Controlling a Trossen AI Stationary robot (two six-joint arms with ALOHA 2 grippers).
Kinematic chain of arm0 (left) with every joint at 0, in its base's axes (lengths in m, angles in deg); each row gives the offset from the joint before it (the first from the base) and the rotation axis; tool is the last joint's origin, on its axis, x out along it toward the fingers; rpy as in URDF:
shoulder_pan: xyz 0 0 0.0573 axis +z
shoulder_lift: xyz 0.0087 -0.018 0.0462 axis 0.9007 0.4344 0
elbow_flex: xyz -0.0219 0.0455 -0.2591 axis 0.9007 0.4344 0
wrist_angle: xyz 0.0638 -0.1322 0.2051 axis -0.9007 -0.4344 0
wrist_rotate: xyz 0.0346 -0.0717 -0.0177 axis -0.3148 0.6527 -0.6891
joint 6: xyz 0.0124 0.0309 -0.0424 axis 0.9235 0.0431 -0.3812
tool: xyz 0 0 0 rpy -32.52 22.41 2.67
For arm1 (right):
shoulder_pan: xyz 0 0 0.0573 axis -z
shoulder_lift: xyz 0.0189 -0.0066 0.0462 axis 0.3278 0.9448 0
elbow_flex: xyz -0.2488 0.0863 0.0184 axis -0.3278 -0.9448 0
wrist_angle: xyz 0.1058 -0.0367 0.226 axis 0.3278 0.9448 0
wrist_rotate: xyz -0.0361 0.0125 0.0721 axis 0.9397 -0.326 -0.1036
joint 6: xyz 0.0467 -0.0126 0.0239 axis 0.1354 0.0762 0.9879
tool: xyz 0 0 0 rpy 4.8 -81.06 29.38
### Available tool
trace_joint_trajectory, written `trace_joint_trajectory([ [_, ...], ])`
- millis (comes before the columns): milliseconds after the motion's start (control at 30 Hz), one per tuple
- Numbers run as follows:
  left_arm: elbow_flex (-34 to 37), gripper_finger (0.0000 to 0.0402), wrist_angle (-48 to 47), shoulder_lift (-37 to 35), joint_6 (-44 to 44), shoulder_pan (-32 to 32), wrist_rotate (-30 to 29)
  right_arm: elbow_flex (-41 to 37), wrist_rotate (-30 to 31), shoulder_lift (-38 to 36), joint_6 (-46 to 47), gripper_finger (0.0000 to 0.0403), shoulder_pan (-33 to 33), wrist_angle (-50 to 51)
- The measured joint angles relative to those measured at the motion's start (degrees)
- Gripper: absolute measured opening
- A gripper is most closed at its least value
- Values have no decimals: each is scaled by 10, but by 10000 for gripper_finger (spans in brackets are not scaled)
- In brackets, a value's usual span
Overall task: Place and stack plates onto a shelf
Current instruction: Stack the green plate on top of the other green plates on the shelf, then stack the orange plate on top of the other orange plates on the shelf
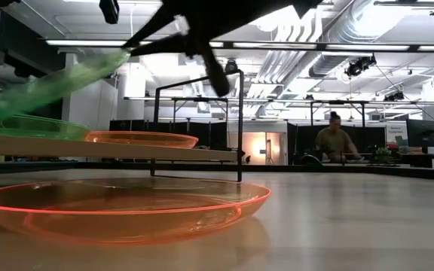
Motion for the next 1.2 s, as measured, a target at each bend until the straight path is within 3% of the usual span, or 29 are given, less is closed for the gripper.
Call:
trace_joint_trajectory([
  [200, 0, 0, 0, 0, 0, 0, 1, 38, -13, 39, 1, 0, 7, -6],
  [567, 0, 0, 0, 0, 0, 0, 2, 37, -20, 42, 10, 9, 21, -19],
  [667, 0, 0, 0, 0, 0, 0, 2, 37, -38, 42, 3, 38, 24, -31],
  [967, 0, 0, 0, 0, 5, 0, 2, 37, -60, 41, -26, 181, 29, -40],
  [1200, 0, 0, 0, 0, 6, 0, -4, 37, -225, 17, -91, 212, 48, -21],
])
